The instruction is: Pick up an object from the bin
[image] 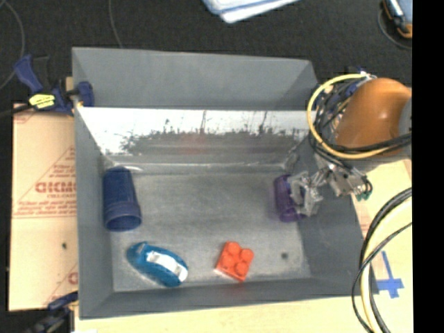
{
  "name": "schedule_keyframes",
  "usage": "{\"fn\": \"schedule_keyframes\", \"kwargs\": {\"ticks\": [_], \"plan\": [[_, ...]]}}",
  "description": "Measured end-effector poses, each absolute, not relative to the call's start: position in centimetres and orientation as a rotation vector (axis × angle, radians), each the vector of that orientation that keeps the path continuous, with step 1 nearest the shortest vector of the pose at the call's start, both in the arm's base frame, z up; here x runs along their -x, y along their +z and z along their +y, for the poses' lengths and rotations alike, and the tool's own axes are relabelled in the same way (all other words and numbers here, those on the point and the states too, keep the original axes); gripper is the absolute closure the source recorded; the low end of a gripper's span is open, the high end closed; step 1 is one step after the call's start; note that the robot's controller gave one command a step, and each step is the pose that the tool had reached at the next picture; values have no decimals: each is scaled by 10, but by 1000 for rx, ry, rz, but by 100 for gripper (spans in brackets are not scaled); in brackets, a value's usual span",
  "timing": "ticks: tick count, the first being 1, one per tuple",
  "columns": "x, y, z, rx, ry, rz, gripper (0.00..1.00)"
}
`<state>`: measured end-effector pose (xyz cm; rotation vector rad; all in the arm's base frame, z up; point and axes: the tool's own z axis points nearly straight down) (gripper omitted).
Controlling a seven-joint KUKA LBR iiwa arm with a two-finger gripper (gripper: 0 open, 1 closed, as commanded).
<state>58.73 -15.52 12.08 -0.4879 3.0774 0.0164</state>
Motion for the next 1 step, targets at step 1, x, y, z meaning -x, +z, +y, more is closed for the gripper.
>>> {"fn": "schedule_keyframes", "kwargs": {"ticks": [1], "plan": [[-592,94,-151,472,10,3058,100]]}}
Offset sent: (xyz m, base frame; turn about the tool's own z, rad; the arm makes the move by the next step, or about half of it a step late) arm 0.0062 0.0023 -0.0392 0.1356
